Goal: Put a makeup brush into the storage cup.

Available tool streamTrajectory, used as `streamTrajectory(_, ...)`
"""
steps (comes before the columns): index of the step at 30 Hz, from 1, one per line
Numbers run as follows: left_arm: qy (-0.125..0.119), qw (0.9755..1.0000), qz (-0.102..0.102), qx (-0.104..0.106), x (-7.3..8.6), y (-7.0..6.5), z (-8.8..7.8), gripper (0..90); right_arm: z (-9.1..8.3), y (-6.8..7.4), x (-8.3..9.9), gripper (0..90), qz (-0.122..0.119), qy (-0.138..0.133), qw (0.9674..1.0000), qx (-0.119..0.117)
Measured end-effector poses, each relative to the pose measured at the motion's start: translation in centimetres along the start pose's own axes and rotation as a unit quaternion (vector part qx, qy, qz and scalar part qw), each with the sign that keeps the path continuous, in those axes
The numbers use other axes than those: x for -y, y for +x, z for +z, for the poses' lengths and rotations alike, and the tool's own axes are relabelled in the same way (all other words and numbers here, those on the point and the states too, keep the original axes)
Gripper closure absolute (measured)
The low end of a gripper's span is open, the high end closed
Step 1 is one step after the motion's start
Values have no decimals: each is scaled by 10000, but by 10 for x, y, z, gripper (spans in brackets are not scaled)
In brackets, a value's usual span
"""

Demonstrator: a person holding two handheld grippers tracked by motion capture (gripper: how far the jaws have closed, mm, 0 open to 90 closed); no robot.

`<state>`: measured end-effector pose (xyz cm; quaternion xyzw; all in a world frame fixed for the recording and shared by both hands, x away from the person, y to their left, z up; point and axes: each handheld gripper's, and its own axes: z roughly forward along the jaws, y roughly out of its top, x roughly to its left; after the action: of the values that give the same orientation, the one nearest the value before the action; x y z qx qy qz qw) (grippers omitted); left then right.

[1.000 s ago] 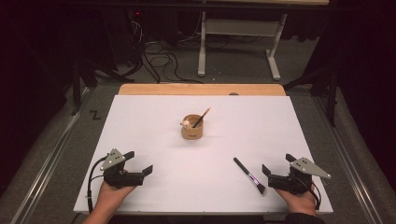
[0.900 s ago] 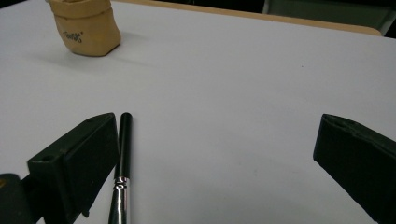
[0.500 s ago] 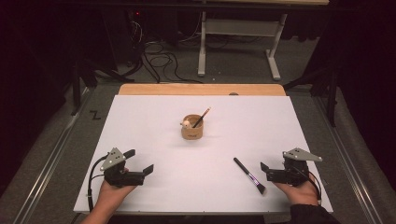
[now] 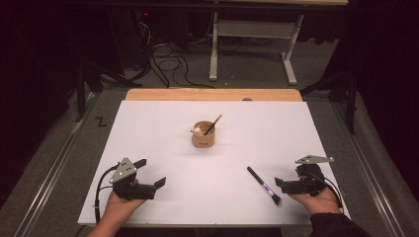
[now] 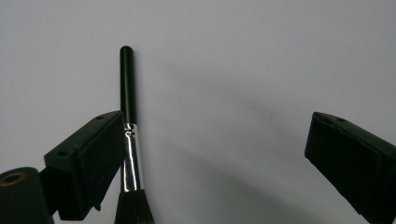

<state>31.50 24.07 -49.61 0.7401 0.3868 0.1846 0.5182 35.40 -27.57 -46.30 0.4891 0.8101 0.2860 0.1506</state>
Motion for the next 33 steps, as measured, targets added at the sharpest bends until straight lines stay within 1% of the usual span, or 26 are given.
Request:
streamTrajectory(1, -23, 10000, 15, 4, 0, -1, 0, 10, 0, 1, 0, 66, -21, 89, 10000, -8)
streamTrajectory(3, -110, 9999, 45, 88, 0, -2, -2, 8, 1, 2, -1, 65, -106, 230, 9997, -1)
streamTrajectory(7, -209, 9997, 42, 99, -2, -3, -5, 7, 1, 4, -4, 65, -334, 529, 9980, 10)
streamTrajectory(11, -183, 9998, -30, 85, 0, -1, -3, 7, -1, 4, -10, 76, -429, 672, 9968, 27)
streamTrajectory(15, -147, 9999, -47, 75, 0, 1, -3, 7, -4, 4, -16, 87, -522, 852, 9950, 46)
streamTrajectory(17, -157, 9999, 1, 62, 0, 1, -3, 7, -4, 5, -18, 91, -571, 905, 9942, 78)
streamTrajectory(20, -129, 9998, -47, 105, 3, 2, -2, 7, -5, 5, -20, 92, -535, 936, 9942, 47)
streamTrajectory(23, -90, 9999, -49, 109, 5, 4, -2, 7, -4, 3, -20, 93, -460, 997, 9940, 10)
streamTrajectory(26, -111, 9999, -21, 84, 4, 5, -4, 7, -2, 0, -21, 92, -450, 1119, 9927, 6)
streamTrajectory(29, -216, 9997, -57, 74, 1, 5, -4, 8, -3, 1, -25, 92, -578, 1261, 9903, 24)
streamTrajectory(30, -191, 9998, -49, 92, 1, 4, -3, 8, -3, 2, -26, 93, -594, 1291, 9899, 7)
streamTrajectory(33, -86, 9999, -7, 144, 3, 2, 1, 8, -7, 3, -30, 94, -682, 1409, 9876, 80)
